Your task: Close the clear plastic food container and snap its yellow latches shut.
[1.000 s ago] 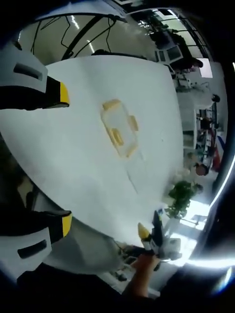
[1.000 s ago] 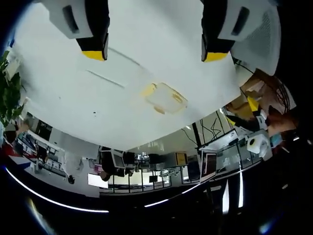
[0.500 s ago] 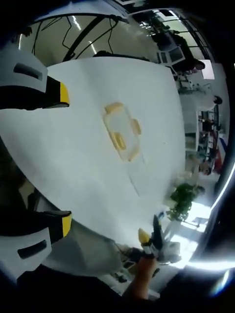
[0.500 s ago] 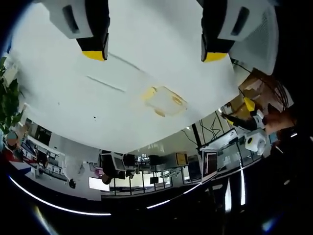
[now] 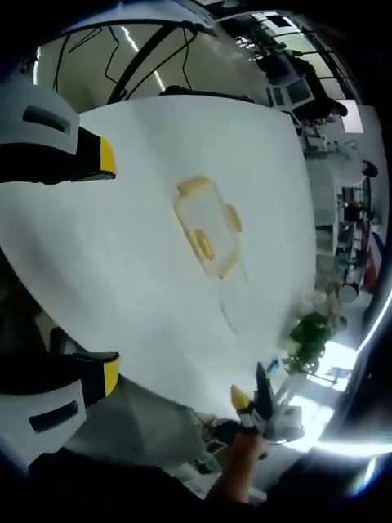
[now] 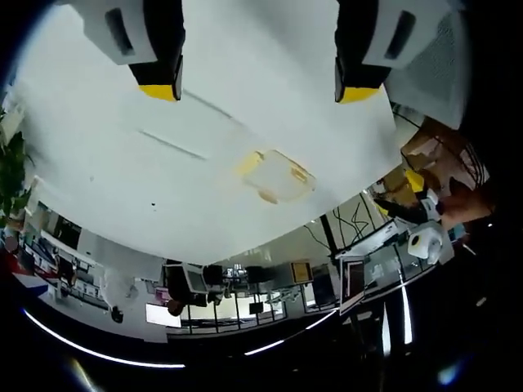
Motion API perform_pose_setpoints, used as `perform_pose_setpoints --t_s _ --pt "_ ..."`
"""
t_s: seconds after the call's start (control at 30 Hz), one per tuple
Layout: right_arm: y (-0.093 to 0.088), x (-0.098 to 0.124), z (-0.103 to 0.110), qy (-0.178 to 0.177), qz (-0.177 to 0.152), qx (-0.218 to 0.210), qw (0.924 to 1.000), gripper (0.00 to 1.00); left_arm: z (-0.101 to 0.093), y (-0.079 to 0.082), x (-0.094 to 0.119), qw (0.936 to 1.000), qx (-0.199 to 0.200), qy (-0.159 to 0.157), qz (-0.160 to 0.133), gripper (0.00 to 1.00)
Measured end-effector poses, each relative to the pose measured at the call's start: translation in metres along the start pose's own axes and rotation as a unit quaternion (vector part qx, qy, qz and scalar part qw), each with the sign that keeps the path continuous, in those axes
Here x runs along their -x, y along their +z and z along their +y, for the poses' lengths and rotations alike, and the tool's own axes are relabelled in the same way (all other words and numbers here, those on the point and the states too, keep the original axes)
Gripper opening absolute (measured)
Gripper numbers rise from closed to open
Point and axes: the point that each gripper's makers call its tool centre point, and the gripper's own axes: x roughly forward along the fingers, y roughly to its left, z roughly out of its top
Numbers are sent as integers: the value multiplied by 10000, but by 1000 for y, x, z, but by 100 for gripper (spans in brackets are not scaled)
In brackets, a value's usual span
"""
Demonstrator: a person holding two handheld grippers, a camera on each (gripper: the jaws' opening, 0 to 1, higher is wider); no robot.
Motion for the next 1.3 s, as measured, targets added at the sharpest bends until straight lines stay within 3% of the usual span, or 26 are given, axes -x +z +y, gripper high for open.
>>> perform_pose_setpoints --t_s 0.47,0.67,1.07,1.3 --pt "12 -27 -9 276 34 270 9992 75 13 7 -21 9995 -215 -13 234 85" --pt "26 -35 -17 304 -98 353 9989 75 28 12 -25 9989 -334 43 314 85" --pt "45 -57 -28 407 -170 710 9965 73 46 32 -49 9971 -652 24 389 84" --pt "54 -67 -39 428 -272 686 9964 73 56 41 -61 9955 -846 -84 423 85"
